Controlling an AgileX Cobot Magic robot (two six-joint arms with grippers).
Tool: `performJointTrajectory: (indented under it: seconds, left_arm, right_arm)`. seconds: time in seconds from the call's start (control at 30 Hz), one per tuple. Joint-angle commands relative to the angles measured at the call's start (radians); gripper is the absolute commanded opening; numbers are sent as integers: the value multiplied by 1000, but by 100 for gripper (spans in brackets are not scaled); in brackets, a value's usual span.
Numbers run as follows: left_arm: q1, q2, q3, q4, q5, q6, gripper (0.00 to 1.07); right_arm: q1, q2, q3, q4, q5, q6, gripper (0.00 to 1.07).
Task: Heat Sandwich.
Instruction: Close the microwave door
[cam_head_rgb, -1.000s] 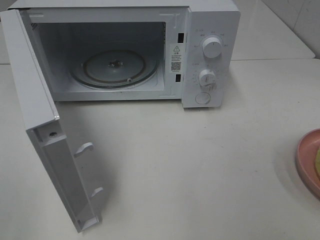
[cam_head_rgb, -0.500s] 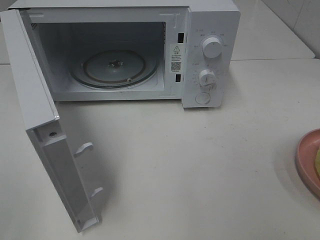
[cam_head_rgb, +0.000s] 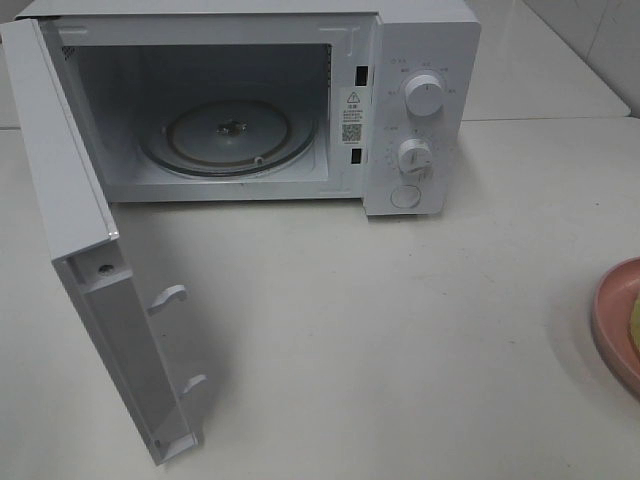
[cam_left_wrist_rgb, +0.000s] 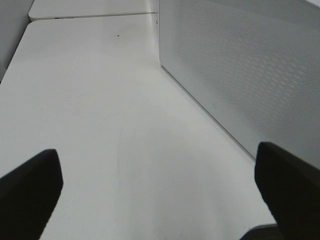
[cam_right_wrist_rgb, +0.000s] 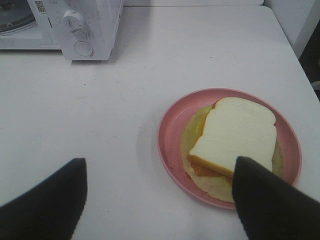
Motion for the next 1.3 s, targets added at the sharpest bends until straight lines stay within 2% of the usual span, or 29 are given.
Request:
performJointTrajectory:
  seconds: [0.03,0.73,0.97,1.13,1.23,1.27,1.3]
  left_arm:
    - [3,-22,3,-1,-3,-9,101]
    - [3,-22,-3,-2,-9,-9,101]
    - [3,-9,-40,-3,-71,-35,100]
    - [3,64,-42,2,-126,-34,91]
    - [3,164,-42,2,-174,-31,75]
    - [3,164,-42,2,-174,-31,75]
    - [3,186,-42,2,-181,-31,64]
  right_arm:
    - [-8,-26,0,1,-6,-12,76]
    - [-8,-26,0,1,-6,-12,76]
    - [-8,-26,0,1,-6,-12,76]
    - [-8,-26,0,1,-6,-12,76]
    - [-8,-26,0,1,-6,-12,76]
    - [-8,-26,0,1,-6,-12,76]
    - [-8,-26,0,1,-6,-12,76]
